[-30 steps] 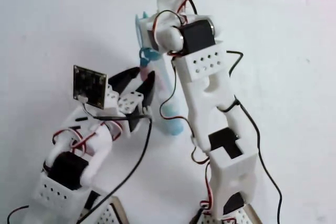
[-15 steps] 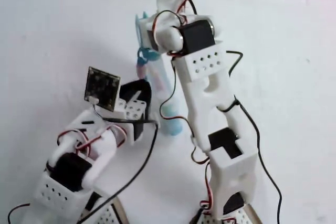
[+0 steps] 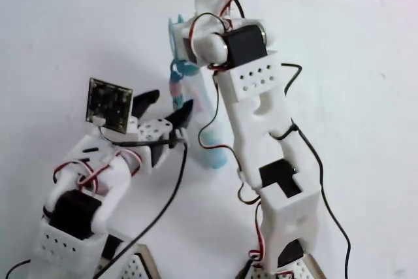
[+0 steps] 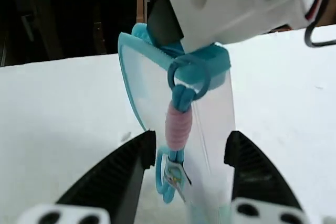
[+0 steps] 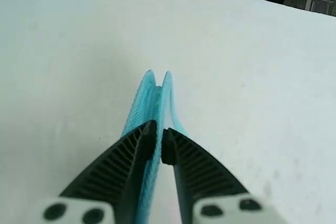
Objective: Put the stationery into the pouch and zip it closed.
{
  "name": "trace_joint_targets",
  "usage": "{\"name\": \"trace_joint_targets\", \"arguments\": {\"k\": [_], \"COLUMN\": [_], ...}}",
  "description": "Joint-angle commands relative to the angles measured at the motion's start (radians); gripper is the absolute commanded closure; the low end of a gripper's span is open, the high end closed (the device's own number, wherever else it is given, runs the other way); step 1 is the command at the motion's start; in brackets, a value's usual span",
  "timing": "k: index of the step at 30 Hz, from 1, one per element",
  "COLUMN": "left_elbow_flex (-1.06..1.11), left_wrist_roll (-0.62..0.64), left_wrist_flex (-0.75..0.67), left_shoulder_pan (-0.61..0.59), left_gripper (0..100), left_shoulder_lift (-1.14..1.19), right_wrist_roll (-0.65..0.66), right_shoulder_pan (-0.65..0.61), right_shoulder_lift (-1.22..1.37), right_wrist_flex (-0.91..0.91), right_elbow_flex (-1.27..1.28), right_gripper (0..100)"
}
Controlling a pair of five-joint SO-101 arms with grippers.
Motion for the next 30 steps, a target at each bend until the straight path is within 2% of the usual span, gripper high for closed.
{"name": "trace_joint_targets", "arguments": {"k": [1,4,7,13,16,24,30], "left_elbow_flex": [0.021,0.015,-0.047,-0.139,-0.193,-0.398,-0.444], "left_wrist_roll": [-0.009,-0.005,-0.008,-0.011,-0.029,-0.043,-0.046], "left_wrist_flex": [-0.149,-0.206,-0.189,-0.13,-0.029,0.351,0.443], "left_shoulder_pan": [0.002,0.005,0.014,0.052,0.055,0.146,0.163], "left_gripper": [76,76,77,97,97,98,98], "left_shoulder_lift": [0.041,0.127,0.203,0.25,0.221,0.161,0.158], "right_wrist_roll": [0.003,0.003,0.003,0.003,0.003,0.003,-0.043], "right_shoulder_pan": [0.004,0.004,0.005,0.005,0.005,0.004,0.005], "right_shoulder_lift": [0.031,0.031,0.031,0.035,0.038,0.042,0.044], "right_wrist_flex": [0.019,0.019,0.021,0.024,0.024,0.018,0.022], "right_elbow_flex": [0.008,0.008,0.008,0.008,0.008,0.011,0.018], "right_gripper": [98.1,98.1,98.1,98.1,98.1,98.1,98.1]}}
